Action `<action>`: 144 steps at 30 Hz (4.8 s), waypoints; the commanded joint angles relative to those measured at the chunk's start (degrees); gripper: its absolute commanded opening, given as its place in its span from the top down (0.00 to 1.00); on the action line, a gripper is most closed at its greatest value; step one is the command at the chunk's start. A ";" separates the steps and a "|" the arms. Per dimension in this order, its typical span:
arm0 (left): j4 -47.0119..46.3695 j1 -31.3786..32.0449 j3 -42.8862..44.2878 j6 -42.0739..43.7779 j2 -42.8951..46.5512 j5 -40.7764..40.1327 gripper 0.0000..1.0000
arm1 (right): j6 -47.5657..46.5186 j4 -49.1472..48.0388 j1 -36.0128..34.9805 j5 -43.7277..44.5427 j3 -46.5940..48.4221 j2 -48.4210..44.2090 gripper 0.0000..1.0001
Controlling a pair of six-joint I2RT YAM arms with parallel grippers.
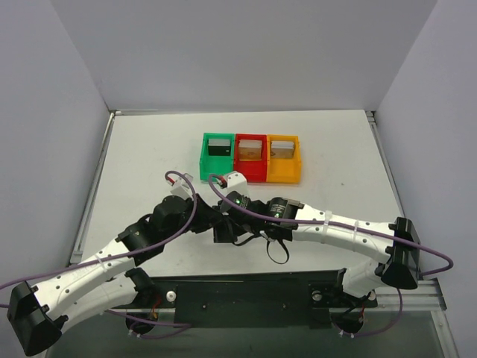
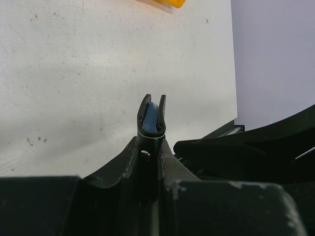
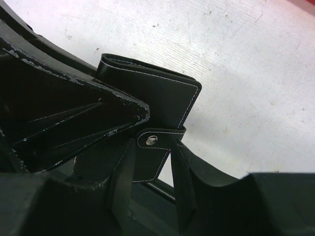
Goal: Take the credit cards out of the card holder
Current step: Open the card holder at the center of the board.
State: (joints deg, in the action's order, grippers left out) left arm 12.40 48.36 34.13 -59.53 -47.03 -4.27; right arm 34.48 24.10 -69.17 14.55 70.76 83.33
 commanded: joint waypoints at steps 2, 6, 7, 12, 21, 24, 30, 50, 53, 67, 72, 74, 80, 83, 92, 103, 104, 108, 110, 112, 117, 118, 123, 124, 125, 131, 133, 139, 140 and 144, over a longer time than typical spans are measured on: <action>-5.20 0.77 3.31 -1.64 2.11 1.72 1.00 | -0.20 5.52 -0.09 4.26 2.01 1.92 0.71; -5.11 0.69 3.49 -1.64 1.94 1.64 1.00 | -0.47 5.87 -0.09 4.61 2.10 1.92 0.72; -5.20 0.77 3.49 -1.64 1.94 1.64 1.00 | -0.47 6.05 0.00 4.70 2.19 2.10 0.73; -5.20 0.77 3.66 -1.47 2.11 1.72 1.00 | -0.73 6.66 0.17 5.14 2.36 2.54 0.82; -4.49 0.68 3.93 -1.21 2.46 1.20 1.00 | -0.99 7.54 0.70 5.67 2.28 2.28 1.00; -3.88 0.68 3.84 -1.03 2.73 0.85 1.00 | -1.17 7.72 0.70 5.41 1.92 1.40 1.00; -3.18 0.69 3.05 -0.94 3.69 -0.30 1.00 | -0.64 7.63 0.87 3.83 0.78 -0.80 1.00; -1.59 0.60 2.35 -0.50 4.05 -2.23 1.00 | -0.11 3.24 3.34 -3.38 -4.05 -7.21 1.00; -1.77 0.60 2.78 -0.59 3.00 -1.53 1.00 | -1.43 1.40 1.67 -2.60 -4.23 -8.18 0.79; 2.62 0.77 7.70 -0.59 -1.66 -2.23 1.00 | -2.14 4.38 0.35 2.06 2.27 -1.86 0.53; 2.72 0.95 7.88 -1.20 -1.93 -1.88 1.00 | -2.05 4.73 0.35 3.29 3.50 -0.01 0.55; 2.54 1.04 7.88 -1.29 -2.02 -1.62 1.00 | -1.96 5.43 0.35 4.61 3.94 0.78 0.56; 1.66 1.12 7.53 -1.82 -2.02 -0.91 1.00 | -2.22 7.28 0.35 6.63 5.17 2.10 0.63; 1.22 1.21 7.44 -2.00 -2.10 -0.47 1.00 | -2.31 7.54 0.26 7.07 5.35 2.45 0.67; 0.25 1.21 7.09 -2.44 -2.19 0.58 1.00 | -2.49 7.81 0.26 7.60 5.18 2.63 0.81; 0.16 1.21 6.56 -2.44 -1.58 0.67 1.00 | -2.58 8.33 0.35 8.39 4.74 2.28 1.00; 0.25 1.21 6.65 -2.44 -1.49 0.67 1.00 | -2.49 8.33 0.43 8.57 4.65 2.01 1.00; 0.60 1.21 6.21 -2.44 -0.88 0.23 1.00 | -2.31 8.42 0.52 9.01 3.95 1.05 1.00; 0.87 1.21 5.95 -2.44 -0.61 -0.03 1.00 | -2.23 8.42 0.61 9.45 3.51 0.43 1.00; 1.04 1.21 5.86 -2.44 -0.35 -0.30 1.00 | -2.22 8.42 0.61 9.71 3.24 -0.10 1.00; 2.18 1.21 5.68 -2.26 0.09 -0.91 1.00 | -1.96 8.42 0.79 10.50 2.45 -1.50 1.00; 2.36 1.21 5.68 -2.26 0.18 -1.09 1.00 | -2.05 8.42 0.70 10.42 2.36 -1.68 1.00; 3.33 1.21 5.51 -2.00 0.71 -2.14 1.00 | -1.61 8.42 1.14 10.50 1.40 -2.99 1.00; 3.42 1.21 5.42 -2.00 0.79 -2.23 1.00 | -1.52 8.42 1.23 10.33 1.40 -3.26 1.00; 3.59 1.21 5.51 -1.91 0.79 -2.40 1.00 | -1.26 8.42 1.40 10.15 1.05 -3.61 1.00; 3.77 1.12 5.07 -1.91 1.06 -2.76 1.00 | -0.73 7.90 2.19 8.57 0.17 -5.19 1.00; 3.86 1.12 5.16 -1.91 1.15 -2.85 1.00 | -0.64 7.46 2.63 7.87 -0.36 -5.72 1.00; 3.15 1.12 4.98 -1.82 1.58 -2.67 1.00 | -0.73 4.56 3.07 5.41 -2.20 -7.83 1.00; 2.63 1.12 4.81 -1.82 1.76 -2.41 1.00 | -0.38 4.29 3.51 4.54 -2.90 -8.70 1.00; -1.58 1.04 3.05 -1.56 2.90 -0.56 1.00 | 0.24 3.68 5.09 2.95 -4.22 -10.55 0.73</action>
State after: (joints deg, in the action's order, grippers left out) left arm 16.45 49.19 38.04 -61.32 -46.13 -6.70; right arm 34.41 28.01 -65.78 18.20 67.90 76.25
